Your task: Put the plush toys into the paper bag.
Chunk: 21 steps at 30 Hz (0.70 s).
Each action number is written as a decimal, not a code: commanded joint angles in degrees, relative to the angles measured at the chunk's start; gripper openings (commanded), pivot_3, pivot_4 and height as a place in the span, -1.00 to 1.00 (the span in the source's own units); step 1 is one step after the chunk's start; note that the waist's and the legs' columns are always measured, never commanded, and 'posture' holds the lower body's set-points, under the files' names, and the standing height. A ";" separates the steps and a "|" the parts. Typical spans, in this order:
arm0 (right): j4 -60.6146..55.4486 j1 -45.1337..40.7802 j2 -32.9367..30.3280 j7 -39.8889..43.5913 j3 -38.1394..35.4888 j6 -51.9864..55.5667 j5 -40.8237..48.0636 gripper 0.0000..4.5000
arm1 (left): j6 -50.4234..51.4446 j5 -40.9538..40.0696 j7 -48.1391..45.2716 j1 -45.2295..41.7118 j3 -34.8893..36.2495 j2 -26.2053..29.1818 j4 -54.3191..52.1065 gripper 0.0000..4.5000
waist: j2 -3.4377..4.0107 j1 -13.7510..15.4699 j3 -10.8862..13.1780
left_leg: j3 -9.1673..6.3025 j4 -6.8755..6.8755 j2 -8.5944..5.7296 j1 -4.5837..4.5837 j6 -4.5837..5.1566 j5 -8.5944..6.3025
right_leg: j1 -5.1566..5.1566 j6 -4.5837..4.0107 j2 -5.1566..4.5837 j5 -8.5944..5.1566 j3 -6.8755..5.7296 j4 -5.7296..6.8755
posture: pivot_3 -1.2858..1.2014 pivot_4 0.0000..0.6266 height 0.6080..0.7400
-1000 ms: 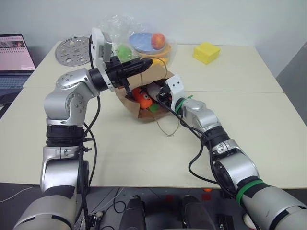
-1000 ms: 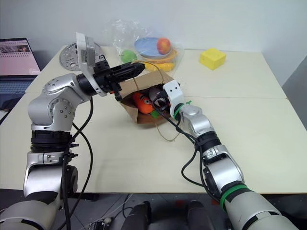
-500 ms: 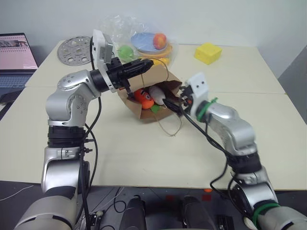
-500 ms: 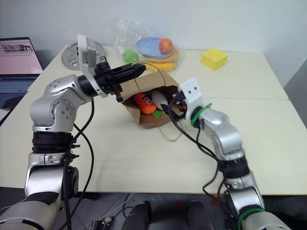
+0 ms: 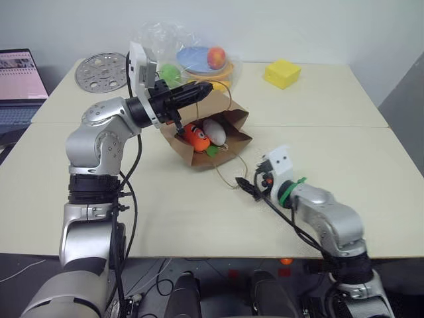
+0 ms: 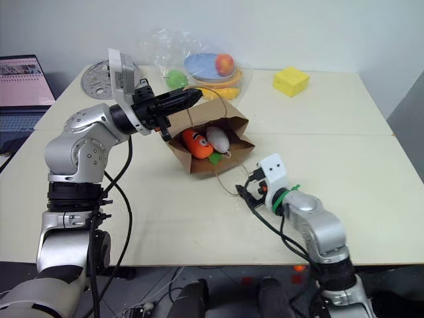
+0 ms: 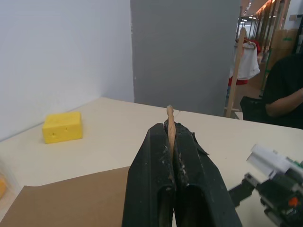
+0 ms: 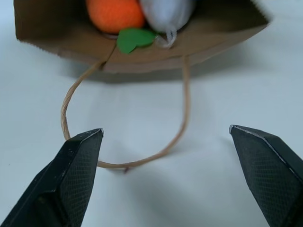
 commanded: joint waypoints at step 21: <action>1.20 -7.31 0.68 4.19 -6.67 -4.34 5.82 -0.98 | 0.48 -1.34 2.13 1.46 2.88 2.95 -3.98 -1.00 | 0.01 0.29 0.01 | -0.03 -0.03 0.01 0.00 0.00 0.00 | 0.00 0.00 0.01 0.00 -0.03 0.01 | 0.03 -0.52 1.00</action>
